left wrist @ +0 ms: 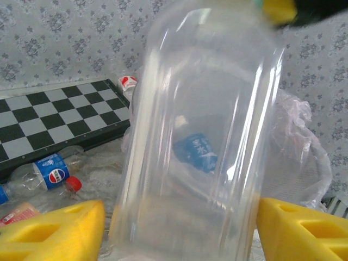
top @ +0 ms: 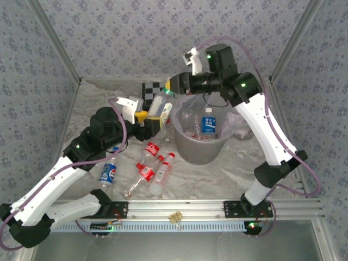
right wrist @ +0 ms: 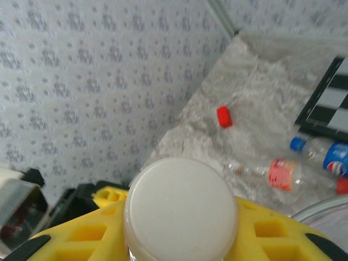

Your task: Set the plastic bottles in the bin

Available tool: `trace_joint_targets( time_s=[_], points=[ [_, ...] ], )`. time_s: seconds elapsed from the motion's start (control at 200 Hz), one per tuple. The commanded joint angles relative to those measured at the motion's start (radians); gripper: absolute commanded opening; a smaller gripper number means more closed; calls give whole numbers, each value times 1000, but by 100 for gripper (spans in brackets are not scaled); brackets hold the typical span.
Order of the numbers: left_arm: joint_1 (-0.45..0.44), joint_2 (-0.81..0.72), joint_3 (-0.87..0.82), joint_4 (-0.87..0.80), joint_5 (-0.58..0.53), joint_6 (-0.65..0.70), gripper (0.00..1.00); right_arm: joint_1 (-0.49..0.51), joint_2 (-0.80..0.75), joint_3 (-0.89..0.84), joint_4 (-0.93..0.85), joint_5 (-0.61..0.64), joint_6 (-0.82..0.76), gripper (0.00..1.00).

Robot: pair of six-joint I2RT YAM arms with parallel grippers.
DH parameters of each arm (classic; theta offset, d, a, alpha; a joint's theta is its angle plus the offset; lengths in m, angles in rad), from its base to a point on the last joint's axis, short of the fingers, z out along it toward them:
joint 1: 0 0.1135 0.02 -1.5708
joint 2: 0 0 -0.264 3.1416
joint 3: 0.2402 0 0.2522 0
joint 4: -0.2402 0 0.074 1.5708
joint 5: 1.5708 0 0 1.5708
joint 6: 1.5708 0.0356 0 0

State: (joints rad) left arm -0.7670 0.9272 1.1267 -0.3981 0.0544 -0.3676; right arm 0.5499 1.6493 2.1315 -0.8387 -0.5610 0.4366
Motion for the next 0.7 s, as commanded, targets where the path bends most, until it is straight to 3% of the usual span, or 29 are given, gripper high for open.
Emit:
trace_joint_targets(
  time_s=[0.0, 0.135, 0.235, 0.355, 0.535, 0.695],
  points=[
    [-6, 2, -30, 42, -24, -29, 75, -64, -68, 51, 1, 12, -17, 29],
    [-5, 81, -25, 93, -16, -62, 78, -211, -137, 45, -25, 4, -21, 27],
    [-6, 132, 2, 99, -15, -73, 78, -272, -182, 21, -135, 108, -114, 26],
    [-6, 164, 8, 130, -7, -89, 77, -276, -223, -65, -226, 266, -225, 23],
    [-6, 211, -5, 180, -12, -135, 72, -270, -232, -264, -190, 270, -214, 22],
    [-7, 235, -46, 248, 23, -193, 69, -192, -202, -407, -139, 311, -199, 21]
  ],
)
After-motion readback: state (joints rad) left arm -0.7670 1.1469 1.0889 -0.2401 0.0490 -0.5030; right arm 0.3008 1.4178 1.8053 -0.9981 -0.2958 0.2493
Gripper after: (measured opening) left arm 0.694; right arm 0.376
